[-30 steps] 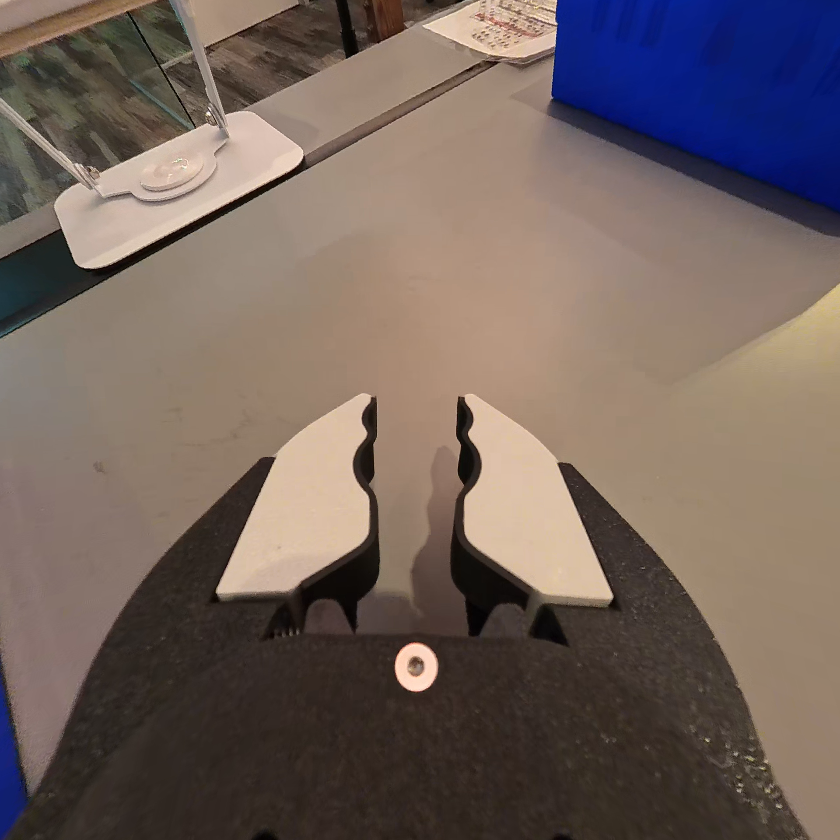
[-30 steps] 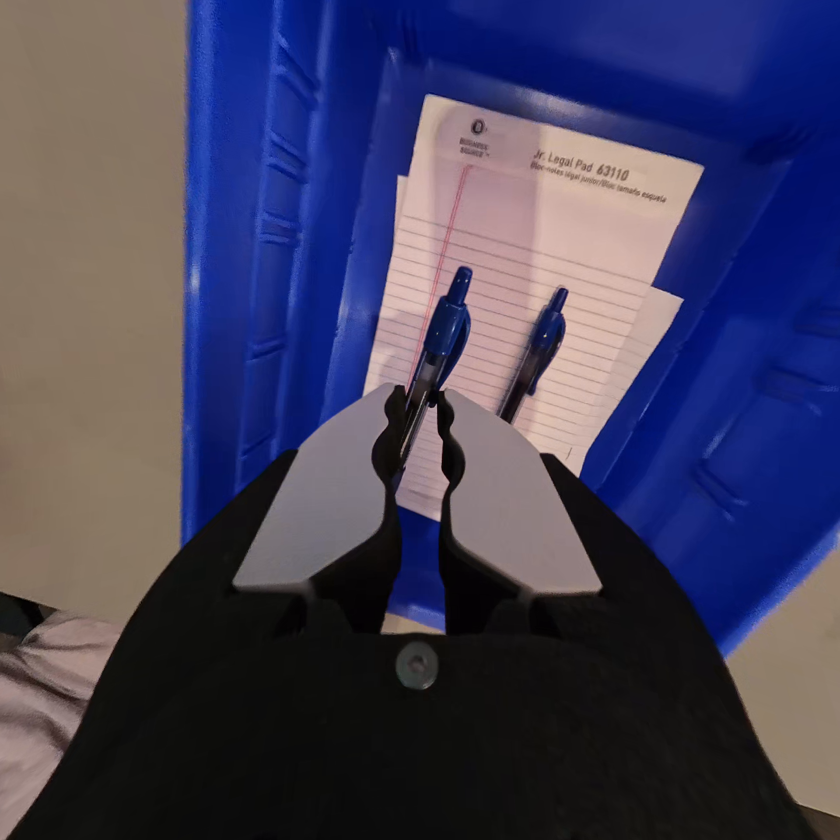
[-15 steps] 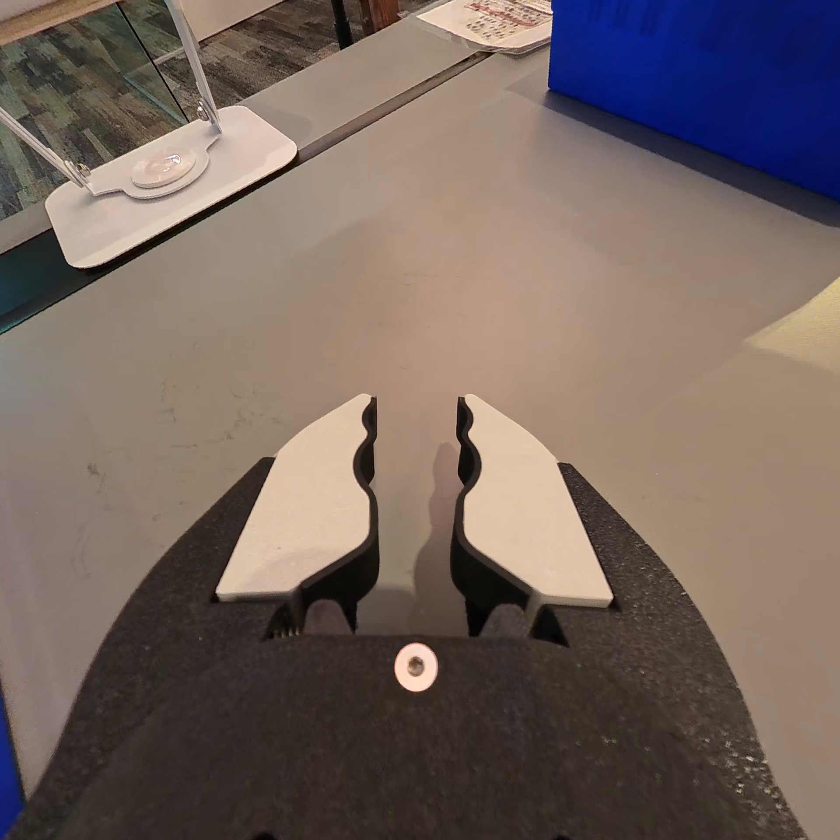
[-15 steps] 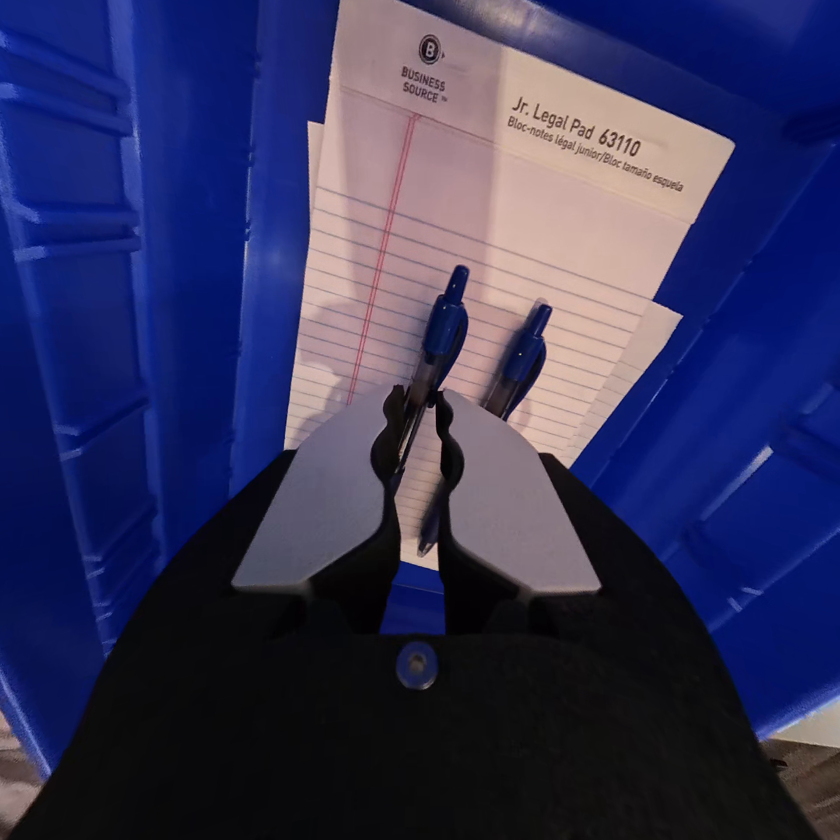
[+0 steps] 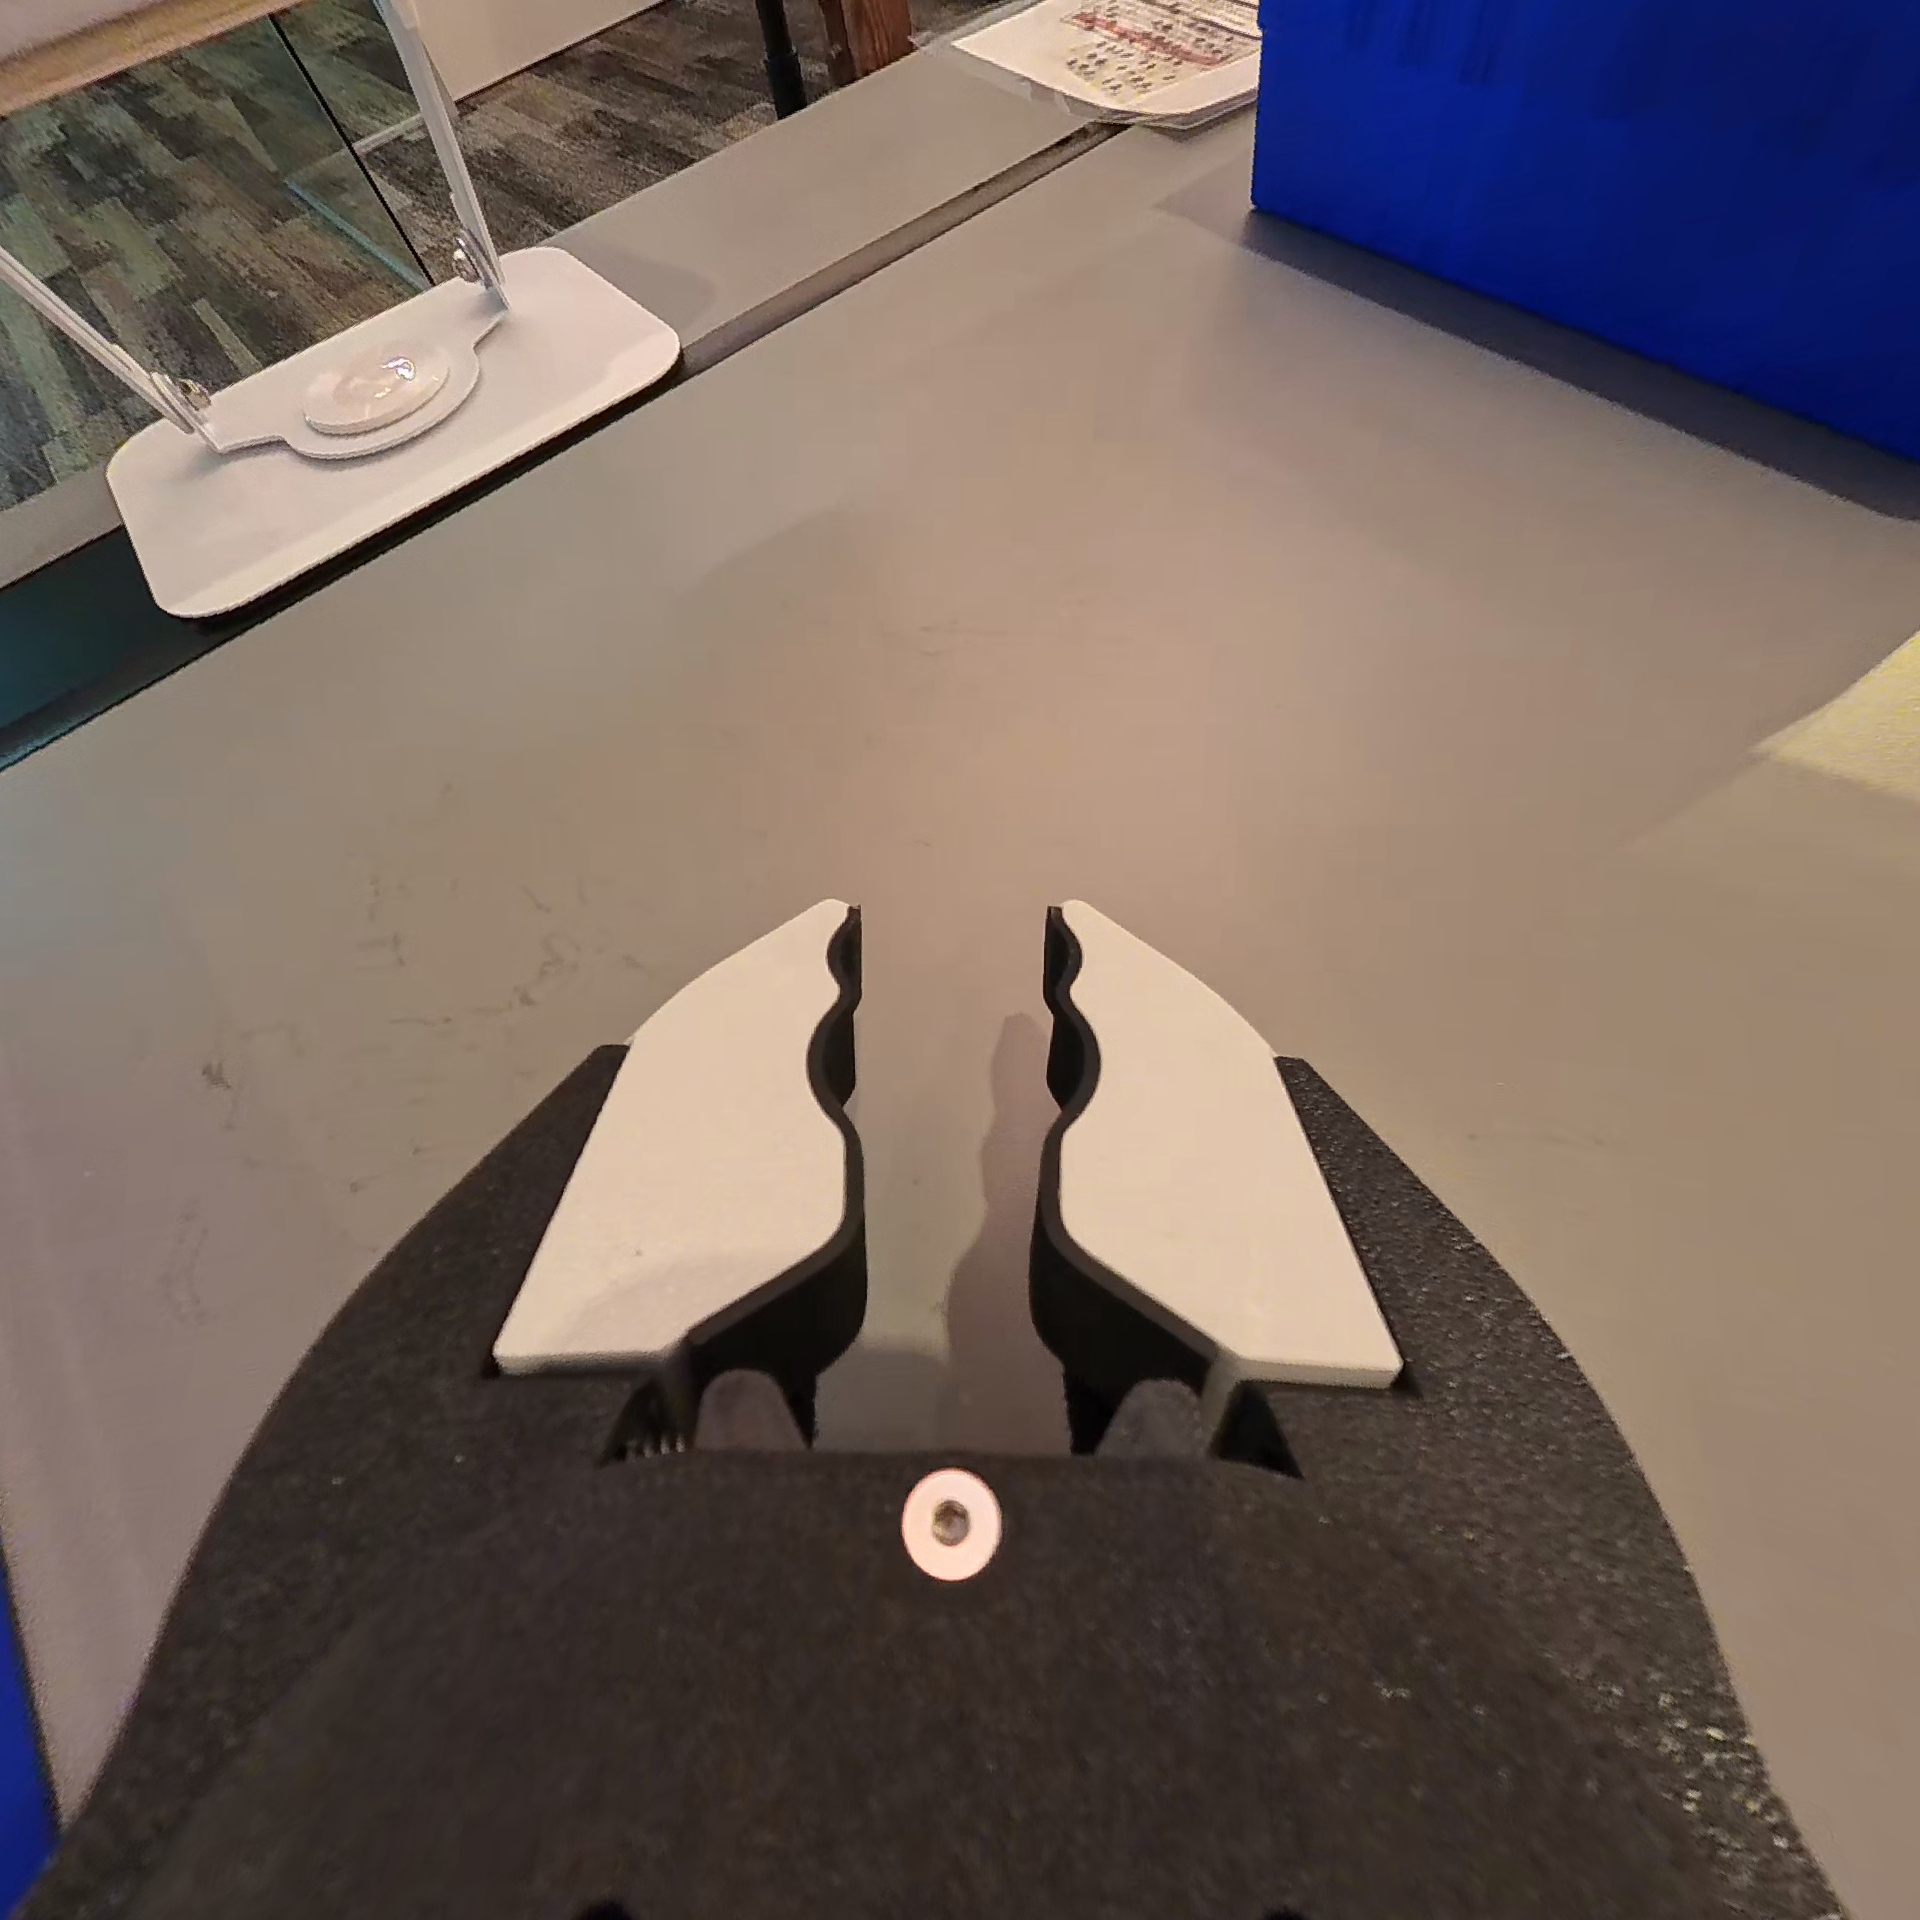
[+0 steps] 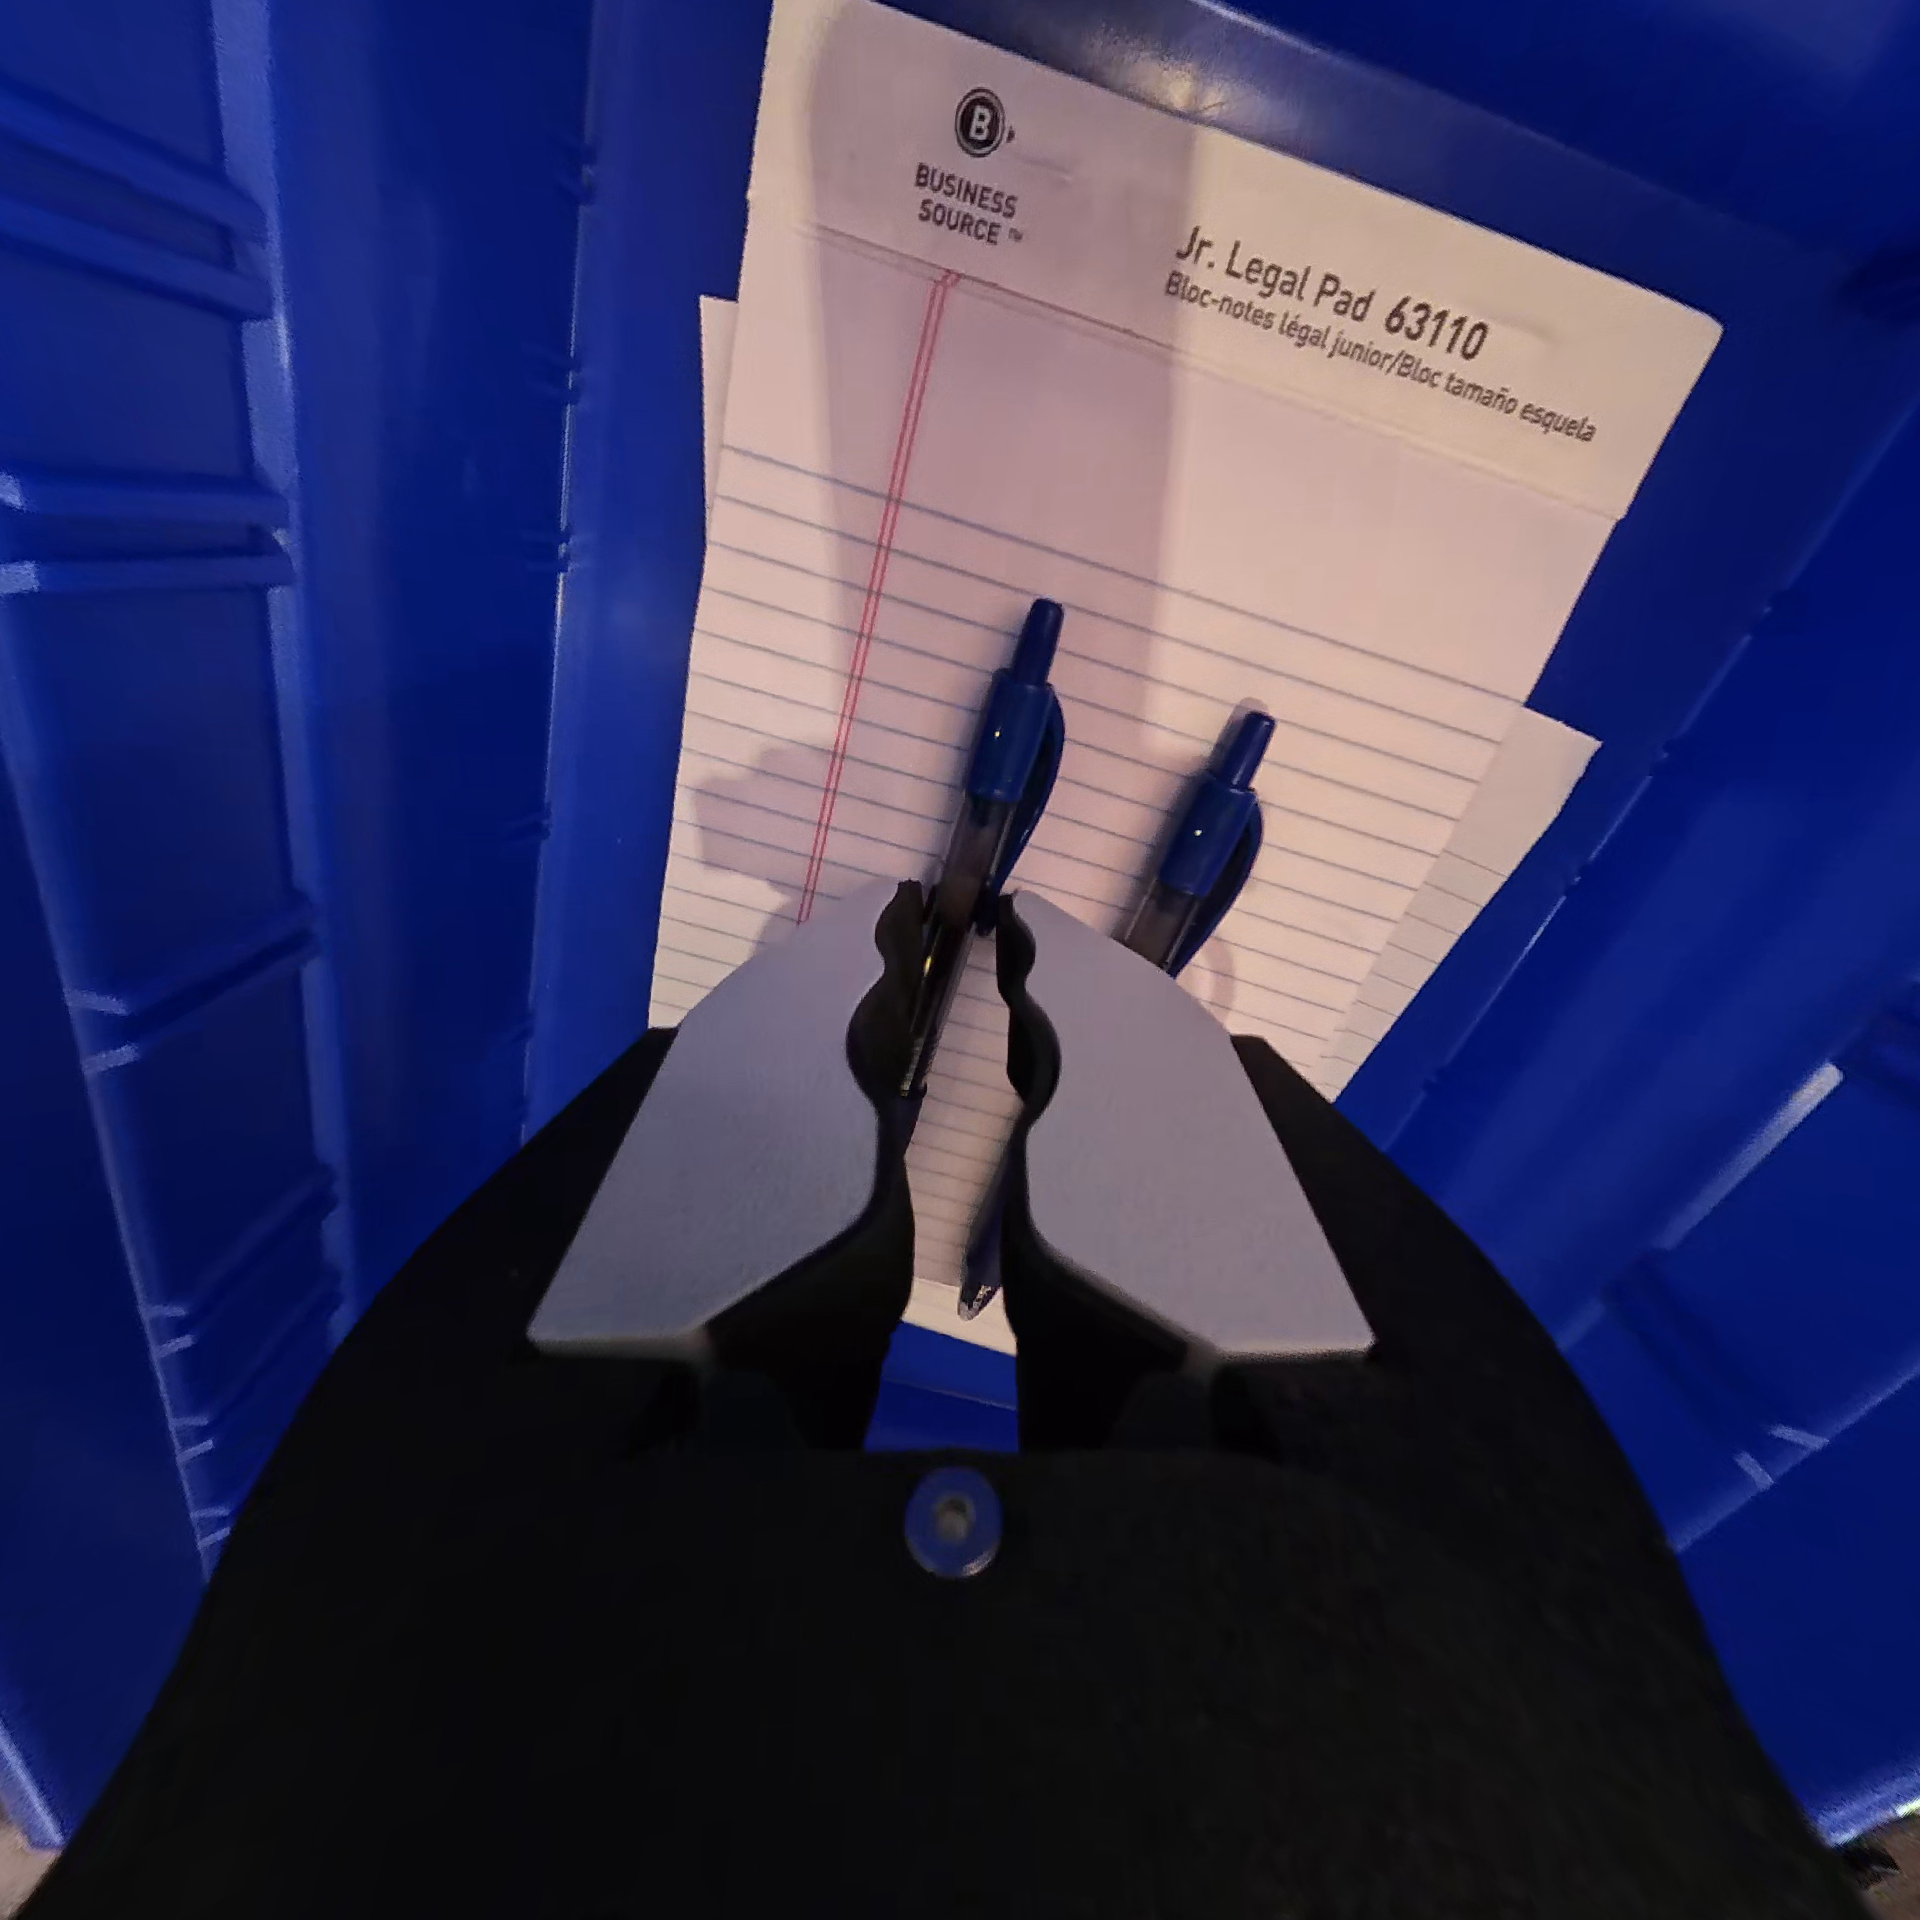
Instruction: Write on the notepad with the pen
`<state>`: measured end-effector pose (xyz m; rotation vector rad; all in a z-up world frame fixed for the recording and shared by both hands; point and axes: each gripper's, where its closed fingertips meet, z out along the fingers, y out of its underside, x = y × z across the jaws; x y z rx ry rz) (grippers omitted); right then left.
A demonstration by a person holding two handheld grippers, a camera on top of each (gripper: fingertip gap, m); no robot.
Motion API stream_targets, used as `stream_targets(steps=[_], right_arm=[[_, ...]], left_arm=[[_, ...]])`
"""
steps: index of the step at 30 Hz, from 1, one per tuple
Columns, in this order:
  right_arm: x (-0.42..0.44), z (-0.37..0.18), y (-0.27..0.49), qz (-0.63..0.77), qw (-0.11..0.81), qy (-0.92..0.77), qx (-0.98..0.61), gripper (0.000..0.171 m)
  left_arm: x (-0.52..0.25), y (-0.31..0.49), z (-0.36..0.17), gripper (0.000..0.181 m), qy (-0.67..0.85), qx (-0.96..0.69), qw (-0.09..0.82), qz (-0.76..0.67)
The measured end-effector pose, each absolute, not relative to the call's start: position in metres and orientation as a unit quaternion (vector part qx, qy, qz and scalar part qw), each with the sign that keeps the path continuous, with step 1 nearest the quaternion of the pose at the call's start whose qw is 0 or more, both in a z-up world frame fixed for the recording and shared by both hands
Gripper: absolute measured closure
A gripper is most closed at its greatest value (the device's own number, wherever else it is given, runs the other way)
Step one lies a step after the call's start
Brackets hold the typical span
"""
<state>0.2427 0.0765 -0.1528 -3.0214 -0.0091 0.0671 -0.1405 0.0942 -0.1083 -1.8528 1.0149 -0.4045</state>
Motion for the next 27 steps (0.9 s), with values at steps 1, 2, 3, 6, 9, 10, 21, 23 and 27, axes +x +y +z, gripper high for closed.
stream_targets(steps=[1,2,3,6,9,10,21,23,27], right_arm=[[0.243,-0.153,0.077,0.022,0.063,-0.004,-0.998,0.158],[0.243,-0.153,0.078,0.023,0.068,-0.004,-0.997,0.158],[0.243,-0.153,0.079,0.022,0.074,-0.006,-0.997,0.158],[0.242,-0.151,0.08,0.025,0.088,-0.01,-0.996,0.155],[0.241,-0.14,0.085,0.011,0.122,-0.023,-0.992,0.147],[0.242,-0.133,0.085,-0.001,0.135,-0.028,-0.99,0.144],[0.25,0.056,0.093,-0.171,0.49,-0.114,-0.847,0.127],[0.26,0.092,0.085,-0.2,0.568,-0.116,-0.79,0.114],[0.277,0.115,0.07,-0.155,0.645,-0.084,-0.744,0.09]], left_arm=[[-0.14,0.094,-0.109,0.148,0.415,-0.758,0.475,-0.166],[-0.141,0.094,-0.109,0.148,0.415,-0.759,0.474,-0.166],[-0.141,0.095,-0.109,0.148,0.415,-0.759,0.474,-0.165],[-0.141,0.095,-0.109,0.148,0.413,-0.759,0.474,-0.166],[-0.142,0.096,-0.108,0.148,0.412,-0.76,0.475,-0.166],[-0.142,0.096,-0.108,0.148,0.411,-0.76,0.475,-0.166],[-0.141,0.095,-0.11,0.147,0.412,-0.761,0.473,-0.166],[-0.141,0.095,-0.109,0.147,0.41,-0.761,0.474,-0.167],[-0.141,0.095,-0.108,0.147,0.41,-0.76,0.475,-0.169]])
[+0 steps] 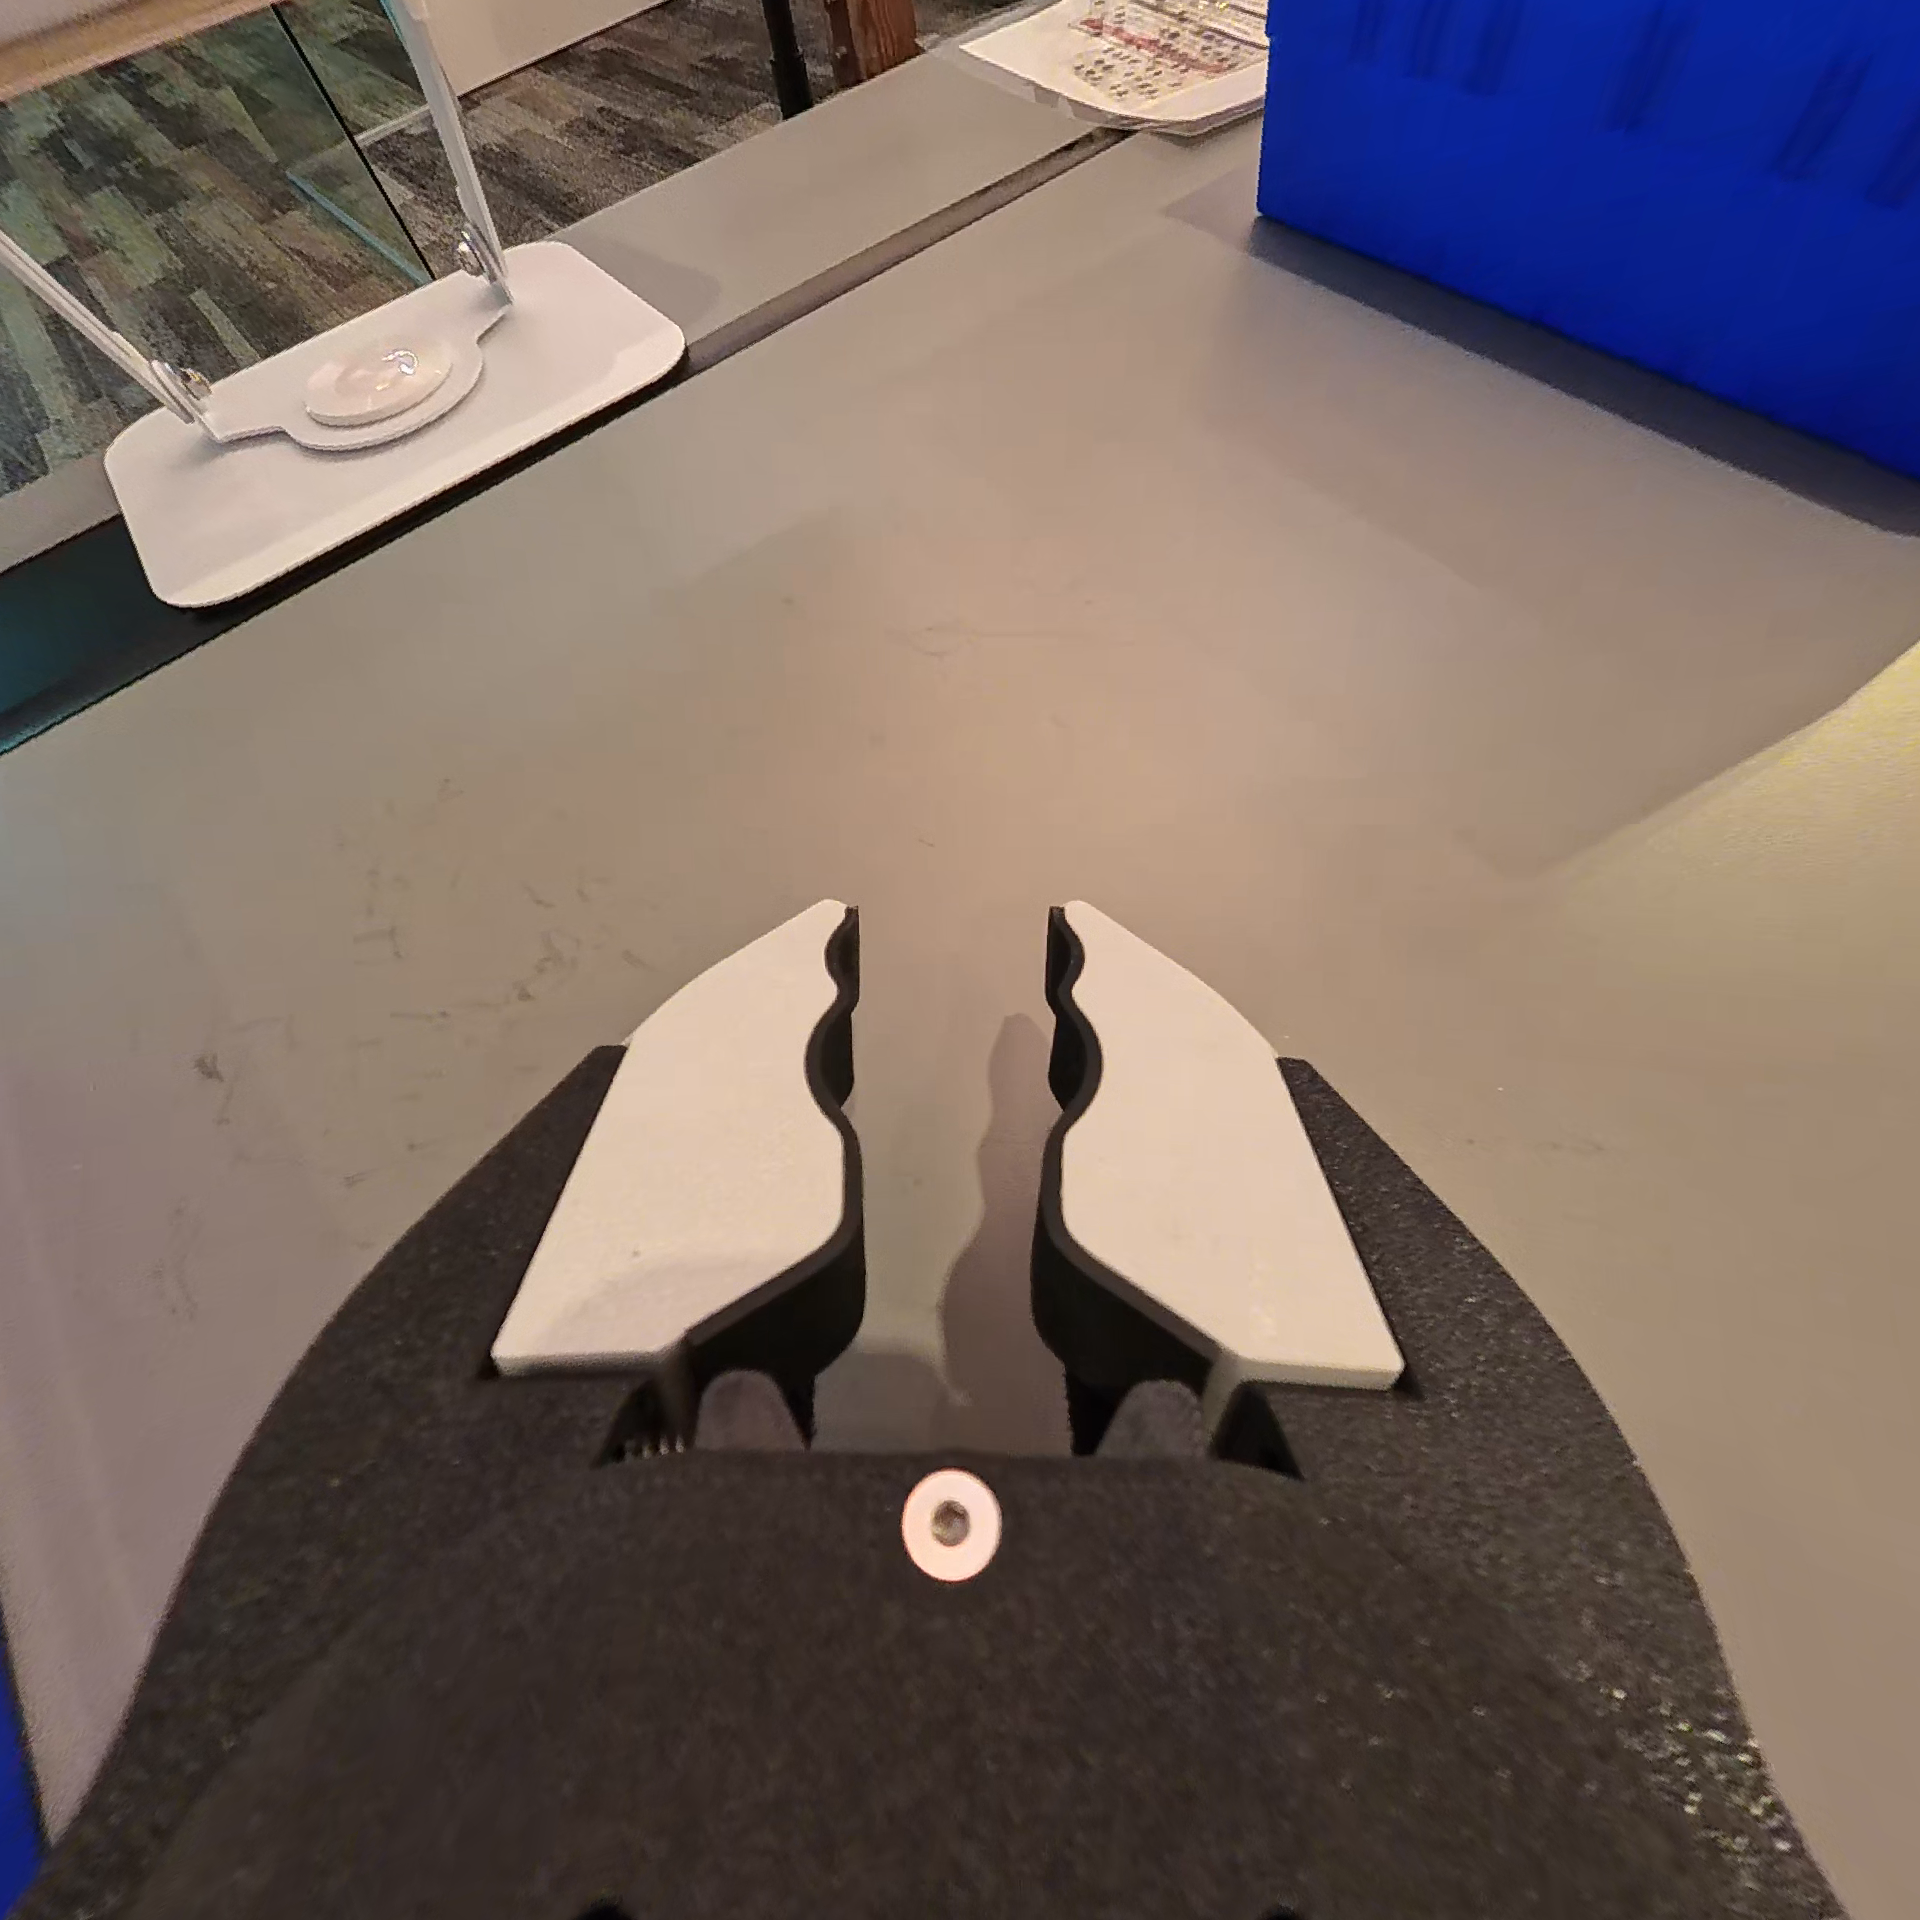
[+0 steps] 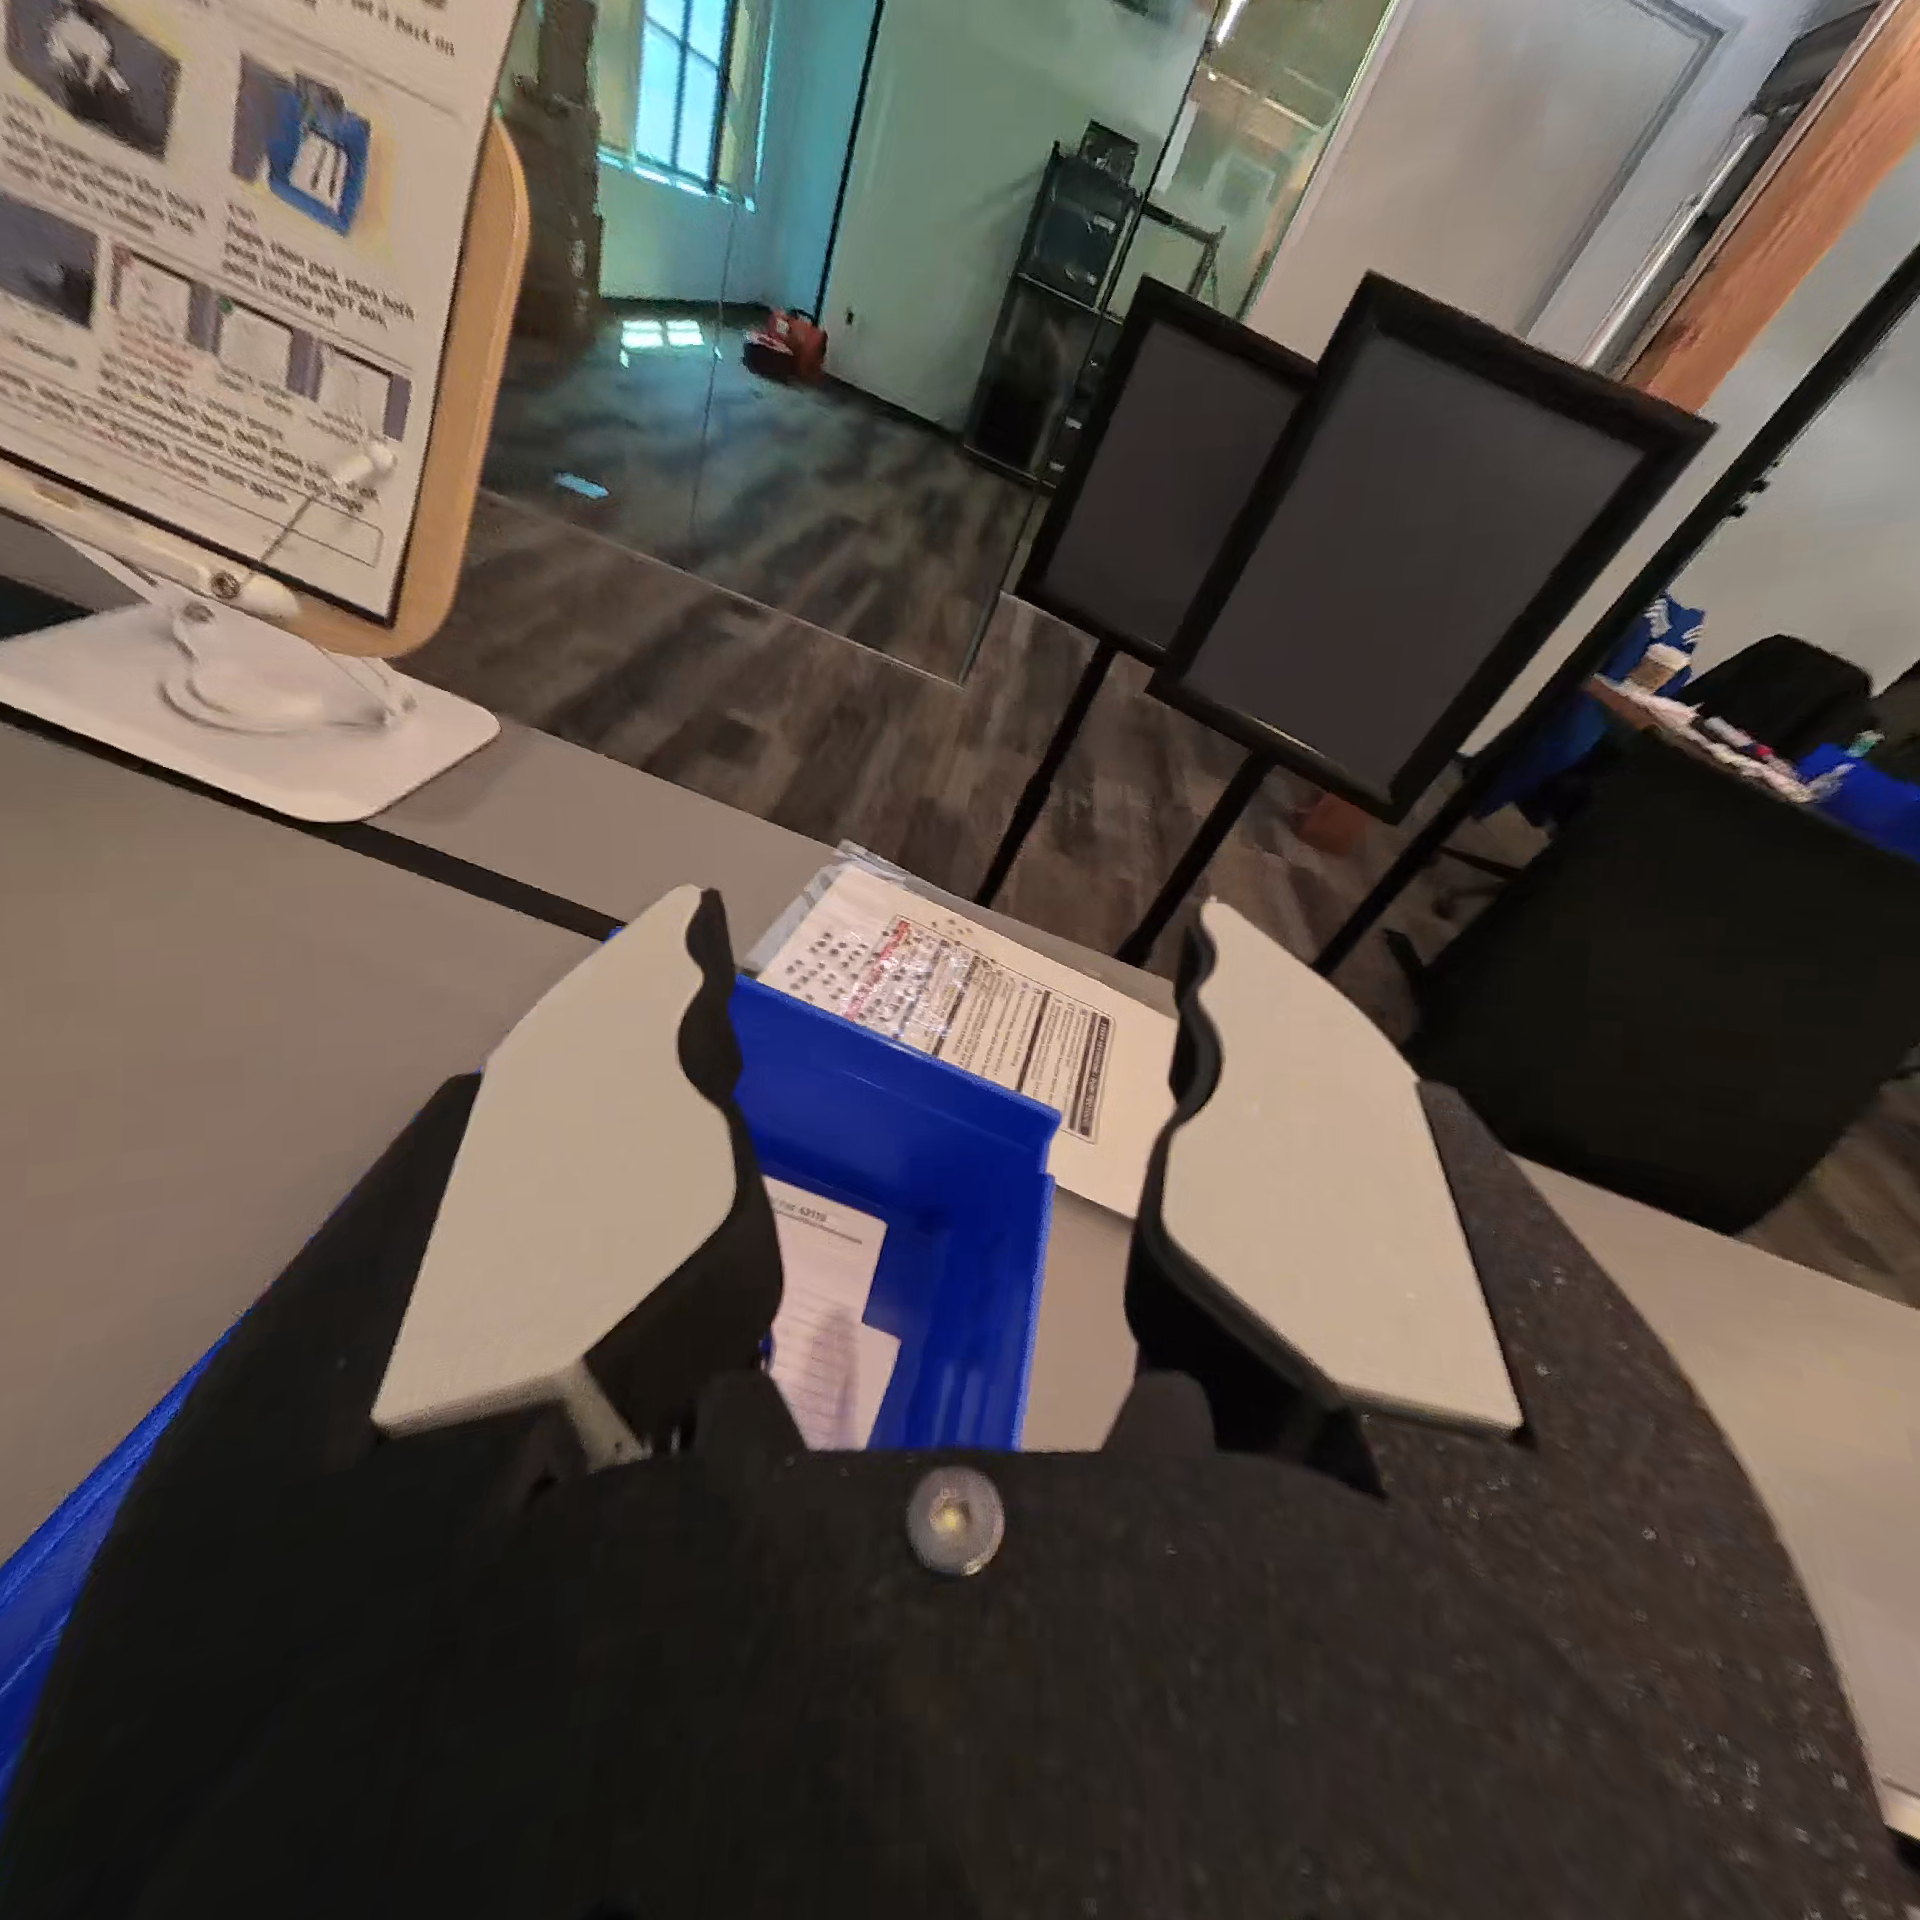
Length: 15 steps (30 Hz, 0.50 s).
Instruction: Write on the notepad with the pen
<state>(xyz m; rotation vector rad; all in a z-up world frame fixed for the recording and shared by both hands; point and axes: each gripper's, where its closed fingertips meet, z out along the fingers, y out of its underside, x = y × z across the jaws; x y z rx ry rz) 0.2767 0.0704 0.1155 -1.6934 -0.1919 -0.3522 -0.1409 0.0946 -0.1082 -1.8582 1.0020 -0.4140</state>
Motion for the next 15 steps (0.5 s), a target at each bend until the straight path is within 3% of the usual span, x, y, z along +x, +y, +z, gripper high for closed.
stream_targets(steps=[10,15], right_arm=[[0.342,0.084,0.044,-0.099,0.611,-0.001,-0.786,0.11],[0.371,0.04,0.042,-0.078,0.53,0.029,-0.844,0.117]], left_arm=[[-0.141,0.095,-0.11,0.147,0.408,-0.763,0.472,-0.172],[-0.141,0.095,-0.111,0.146,0.409,-0.764,0.47,-0.17]])
